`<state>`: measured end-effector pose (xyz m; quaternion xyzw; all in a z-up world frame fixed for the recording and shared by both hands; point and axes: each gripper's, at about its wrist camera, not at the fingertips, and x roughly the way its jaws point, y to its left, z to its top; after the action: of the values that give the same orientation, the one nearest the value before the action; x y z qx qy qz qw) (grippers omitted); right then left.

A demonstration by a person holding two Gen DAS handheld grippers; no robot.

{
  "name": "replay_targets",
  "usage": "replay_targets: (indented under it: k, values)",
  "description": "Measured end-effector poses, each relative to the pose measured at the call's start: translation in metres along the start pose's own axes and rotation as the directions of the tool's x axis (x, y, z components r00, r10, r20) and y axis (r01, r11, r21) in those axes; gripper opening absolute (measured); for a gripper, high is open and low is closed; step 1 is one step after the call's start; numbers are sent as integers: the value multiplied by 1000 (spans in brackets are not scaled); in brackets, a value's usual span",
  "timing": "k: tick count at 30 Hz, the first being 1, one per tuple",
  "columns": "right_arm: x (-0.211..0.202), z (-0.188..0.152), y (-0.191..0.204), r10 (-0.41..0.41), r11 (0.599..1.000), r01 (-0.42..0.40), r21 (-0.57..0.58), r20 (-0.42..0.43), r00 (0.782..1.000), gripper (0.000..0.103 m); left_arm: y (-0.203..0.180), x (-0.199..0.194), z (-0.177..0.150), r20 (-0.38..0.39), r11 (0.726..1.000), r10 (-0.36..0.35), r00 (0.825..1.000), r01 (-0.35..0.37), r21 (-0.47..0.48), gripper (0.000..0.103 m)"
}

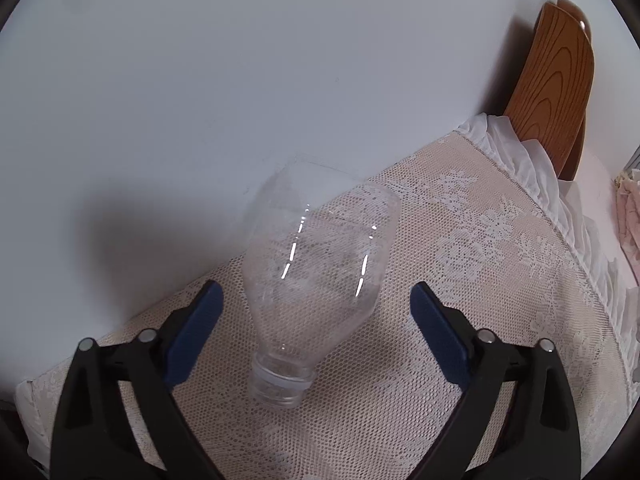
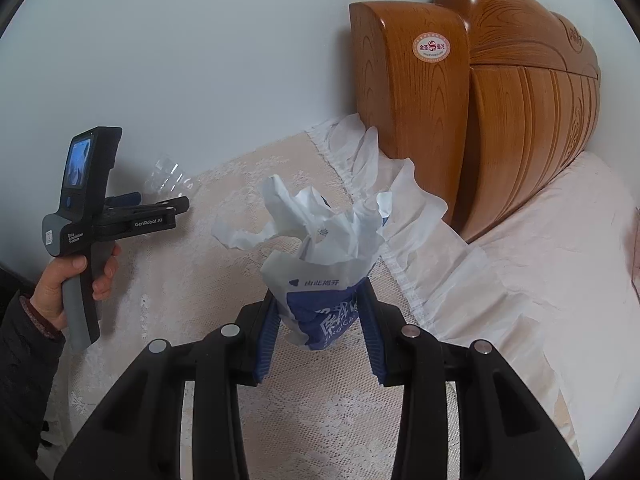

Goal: Collect trash
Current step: 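Grasp the blue-white tissue packet with the right tool while the left tool grasps the clear bottle, then carry the bottle and tissue packet to the wastebasket and open both tools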

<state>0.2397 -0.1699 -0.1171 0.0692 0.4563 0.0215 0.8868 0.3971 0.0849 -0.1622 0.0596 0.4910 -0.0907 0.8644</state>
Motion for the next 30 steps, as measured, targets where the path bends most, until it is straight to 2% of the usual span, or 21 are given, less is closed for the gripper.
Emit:
replay_targets:
  k: [2, 7, 11, 15, 18, 25, 30]
  values:
    - [-1, -1, 1, 2, 1000, -2, -2, 0, 1000, 38, -1, 6, 2, -23, 1000, 6, 1000, -6, 3, 61]
    - [-6, -3, 6, 13, 1000, -13, -11, 1, 1000, 38, 2, -7, -7, -13, 1000, -12, 1000, 11, -27, 60]
    - [-13, -12, 11, 39, 999, -39, -15, -2, 999, 38, -5, -46, -37, 23, 1000, 7, 1000, -6, -4, 60]
    - [-30, -37, 13, 65, 998, -65, -22, -12, 998, 38, -21, -97, -91, 32, 1000, -3, 999, 3, -1, 60]
    - [-46, -61, 9, 94, 995, -95, -21, -30, 995, 38, -42, -137, -141, 18, 999, -42, 999, 43, -12, 60]
    - [-105, -150, -26, 151, 988, -147, 42, -93, 984, 38, -122, -222, -250, -24, 989, -141, 990, 140, -36, 60]
    - [-152, -227, -59, 137, 987, -124, 107, -127, 982, 38, -198, -258, -309, -70, 972, -223, 972, 227, 59, 60]
